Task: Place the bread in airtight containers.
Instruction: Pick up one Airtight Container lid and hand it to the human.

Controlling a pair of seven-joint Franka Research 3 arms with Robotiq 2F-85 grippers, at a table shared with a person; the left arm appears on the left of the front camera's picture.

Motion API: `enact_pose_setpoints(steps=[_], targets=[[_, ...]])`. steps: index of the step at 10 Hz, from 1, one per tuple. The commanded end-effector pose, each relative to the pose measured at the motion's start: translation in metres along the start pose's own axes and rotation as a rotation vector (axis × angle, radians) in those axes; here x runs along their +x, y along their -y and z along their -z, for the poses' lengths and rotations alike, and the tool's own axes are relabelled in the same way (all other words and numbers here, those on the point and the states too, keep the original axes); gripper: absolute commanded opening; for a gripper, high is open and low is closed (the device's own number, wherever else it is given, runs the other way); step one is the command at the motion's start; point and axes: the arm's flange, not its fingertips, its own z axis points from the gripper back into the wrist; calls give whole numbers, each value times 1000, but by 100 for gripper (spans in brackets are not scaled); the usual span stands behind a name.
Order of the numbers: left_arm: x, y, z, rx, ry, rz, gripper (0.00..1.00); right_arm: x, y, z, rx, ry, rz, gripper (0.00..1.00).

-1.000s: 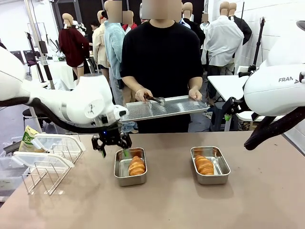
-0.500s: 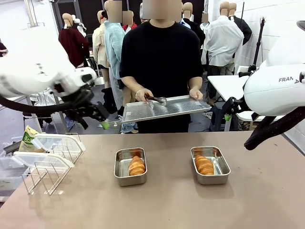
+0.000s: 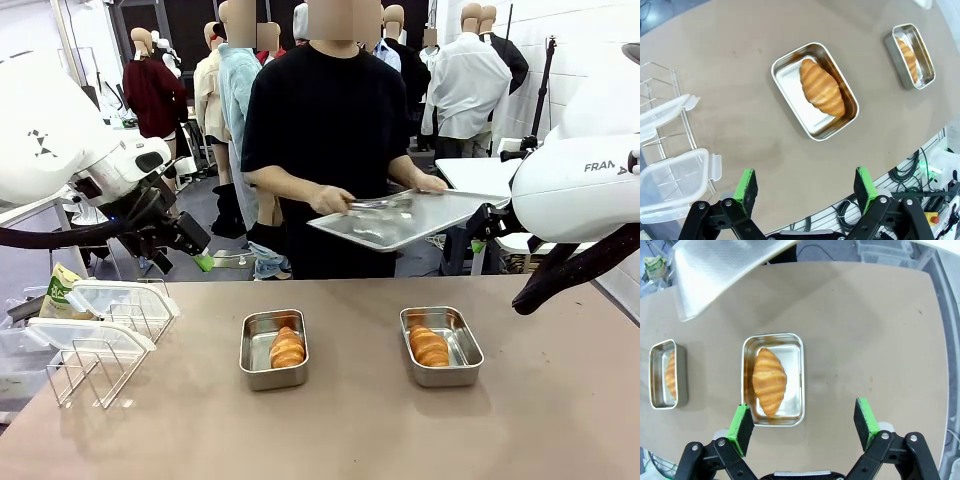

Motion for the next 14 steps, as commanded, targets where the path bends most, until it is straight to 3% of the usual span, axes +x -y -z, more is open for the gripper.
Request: enact_pose_setpoints(steps=[1, 2, 3, 7, 10, 11, 13, 14], targets=[[-1, -1, 1, -40, 41, 8, 100, 0, -1, 1, 1, 2, 0, 100], [1, -2, 3, -17, 45, -38, 100, 0, -1, 1, 1, 2, 0, 100], [0, 1, 0, -6, 7, -3, 100, 0, -1, 1, 1, 2, 0, 100], [1, 2, 0, -6, 13, -7, 100, 0, -1, 1, 1, 2, 0, 100], [-15, -49, -43, 97, 48, 407, 100, 0, -1, 1, 1, 2, 0, 100], [-22, -68, -57, 141, 14, 583, 100, 0, -1, 1, 1, 2, 0, 100], [-30, -96, -62, 104, -127, 855, 100, 0, -1, 1, 1, 2, 0, 100], [-35, -97, -57, 128, -189, 939, 100, 0, -1, 1, 1, 2, 0, 100]])
